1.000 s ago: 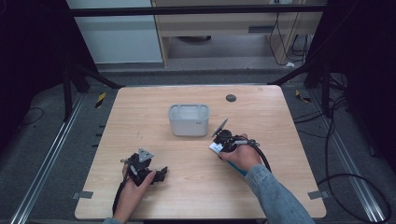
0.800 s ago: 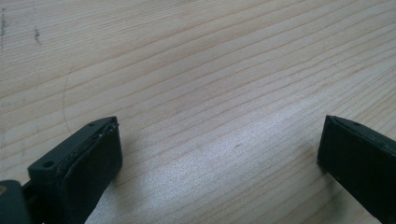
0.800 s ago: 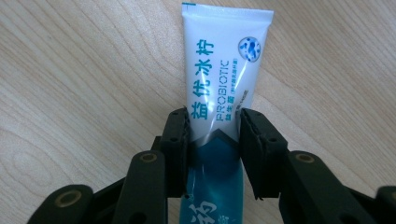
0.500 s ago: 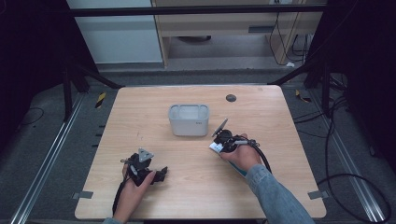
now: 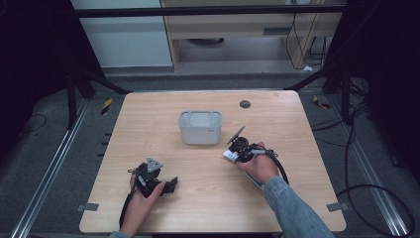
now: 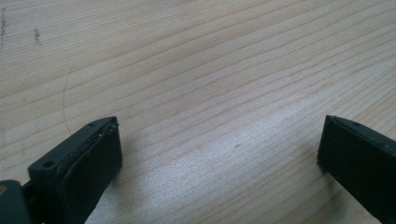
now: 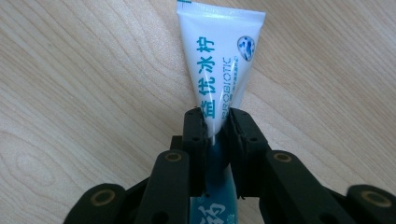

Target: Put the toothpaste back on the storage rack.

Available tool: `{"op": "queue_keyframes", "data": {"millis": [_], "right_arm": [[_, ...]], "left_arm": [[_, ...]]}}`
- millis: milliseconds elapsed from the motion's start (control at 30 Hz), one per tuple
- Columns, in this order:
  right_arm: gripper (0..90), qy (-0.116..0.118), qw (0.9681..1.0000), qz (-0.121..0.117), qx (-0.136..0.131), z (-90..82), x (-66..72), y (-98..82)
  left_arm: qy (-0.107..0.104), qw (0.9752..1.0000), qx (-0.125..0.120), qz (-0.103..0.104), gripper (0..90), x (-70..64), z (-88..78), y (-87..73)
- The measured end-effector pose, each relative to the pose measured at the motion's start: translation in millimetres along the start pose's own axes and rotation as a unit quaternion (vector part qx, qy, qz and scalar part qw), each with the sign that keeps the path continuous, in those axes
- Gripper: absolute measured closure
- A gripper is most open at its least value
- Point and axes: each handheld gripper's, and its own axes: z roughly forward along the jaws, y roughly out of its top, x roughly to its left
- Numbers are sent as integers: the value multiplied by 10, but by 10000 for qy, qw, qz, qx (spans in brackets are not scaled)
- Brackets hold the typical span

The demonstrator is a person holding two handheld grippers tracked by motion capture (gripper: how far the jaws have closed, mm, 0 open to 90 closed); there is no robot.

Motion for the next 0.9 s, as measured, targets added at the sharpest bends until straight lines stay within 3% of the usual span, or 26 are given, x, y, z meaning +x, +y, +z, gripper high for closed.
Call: {"op": "queue_keyframes", "data": {"millis": [200,500,733,800,833,900], "right_arm": [[796,72,9999,42,-94,-43,-22,-30],[799,26,9995,29,-323,-300,-78,-32],[799,-62,9957,115,-918,-608,-198,-3],[799,-77,9953,166,-951,-633,-202,2],[800,-108,9930,231,-1152,-697,-237,12],[800,-112,9919,250,-1239,-722,-254,15]], "left_arm": [[-12,10000,-1,8,0,2,-1,-1],[-12,10000,-1,9,0,2,-1,-1],[-14,10000,8,15,0,3,-2,-1],[-14,10000,9,16,0,3,-2,-1],[-14,10000,7,15,0,3,-2,-1],[-14,10000,7,14,0,3,-2,-1]]}}
